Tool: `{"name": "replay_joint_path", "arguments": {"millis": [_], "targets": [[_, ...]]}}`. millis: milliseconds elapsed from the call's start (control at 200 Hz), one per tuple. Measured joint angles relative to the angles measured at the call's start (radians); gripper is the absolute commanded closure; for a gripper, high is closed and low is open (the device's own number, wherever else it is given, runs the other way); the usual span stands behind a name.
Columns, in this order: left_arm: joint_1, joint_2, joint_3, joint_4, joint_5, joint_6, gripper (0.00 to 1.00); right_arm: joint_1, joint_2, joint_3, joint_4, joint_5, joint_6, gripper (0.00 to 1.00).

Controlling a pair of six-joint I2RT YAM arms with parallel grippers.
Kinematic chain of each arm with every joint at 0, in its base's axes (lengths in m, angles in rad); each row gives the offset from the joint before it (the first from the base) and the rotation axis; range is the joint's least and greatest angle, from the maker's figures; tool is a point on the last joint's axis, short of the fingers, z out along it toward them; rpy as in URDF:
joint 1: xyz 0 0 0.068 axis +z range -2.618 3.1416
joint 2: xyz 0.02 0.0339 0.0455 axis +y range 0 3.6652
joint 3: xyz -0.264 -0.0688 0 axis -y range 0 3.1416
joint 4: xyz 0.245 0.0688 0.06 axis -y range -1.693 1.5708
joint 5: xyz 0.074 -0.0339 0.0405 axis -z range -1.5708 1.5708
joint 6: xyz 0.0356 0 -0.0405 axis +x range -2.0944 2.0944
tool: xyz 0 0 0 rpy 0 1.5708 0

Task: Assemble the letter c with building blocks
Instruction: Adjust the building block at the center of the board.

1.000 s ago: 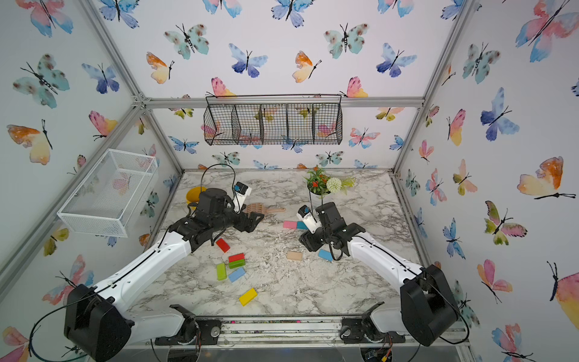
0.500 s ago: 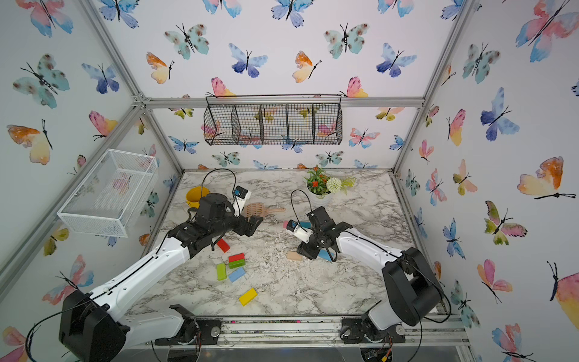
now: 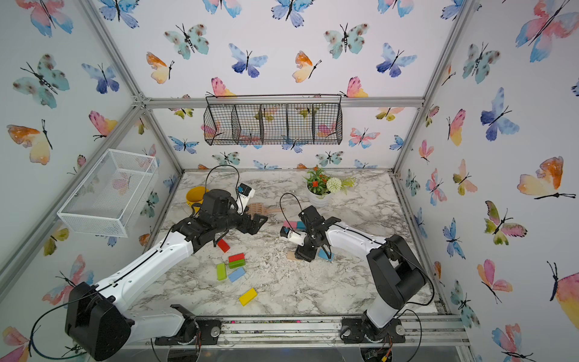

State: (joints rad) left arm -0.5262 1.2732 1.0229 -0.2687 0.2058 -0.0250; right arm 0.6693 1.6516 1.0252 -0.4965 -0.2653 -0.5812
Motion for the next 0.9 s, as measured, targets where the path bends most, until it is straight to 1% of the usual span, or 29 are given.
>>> {"name": "replay_joint_path", "arguments": {"millis": [105, 230, 320, 450, 561, 731, 896], "targets": [[0.029, 0.000, 0.000, -0.009, 0.004, -0.016, 0.08, 0.000, 0.019, 0.015, -0.002, 0.000, -0.008, 0.41], [0.107, 0.000, 0.000, -0.012, 0.026, -0.043, 0.08, 0.005, 0.034, 0.016, -0.006, 0.002, -0.012, 0.40], [0.143, 0.000, 0.000, -0.011, 0.039, -0.057, 0.07, 0.013, 0.039, 0.016, -0.007, 0.007, -0.016, 0.39], [0.145, 0.000, 0.000, -0.011, 0.060, -0.067, 0.07, 0.032, 0.050, 0.016, -0.007, 0.031, -0.034, 0.39], [0.145, 0.000, -0.001, -0.011, 0.070, -0.069, 0.06, 0.039, 0.083, 0.017, -0.008, 0.045, -0.047, 0.44], [0.145, 0.000, -0.001, -0.010, 0.088, -0.069, 0.06, 0.043, 0.131, 0.027, -0.013, 0.052, -0.052, 0.47], [0.145, 0.005, -0.001, -0.009, 0.115, -0.070, 0.06, 0.043, 0.133, 0.039, -0.013, 0.056, -0.056, 0.48]]}}
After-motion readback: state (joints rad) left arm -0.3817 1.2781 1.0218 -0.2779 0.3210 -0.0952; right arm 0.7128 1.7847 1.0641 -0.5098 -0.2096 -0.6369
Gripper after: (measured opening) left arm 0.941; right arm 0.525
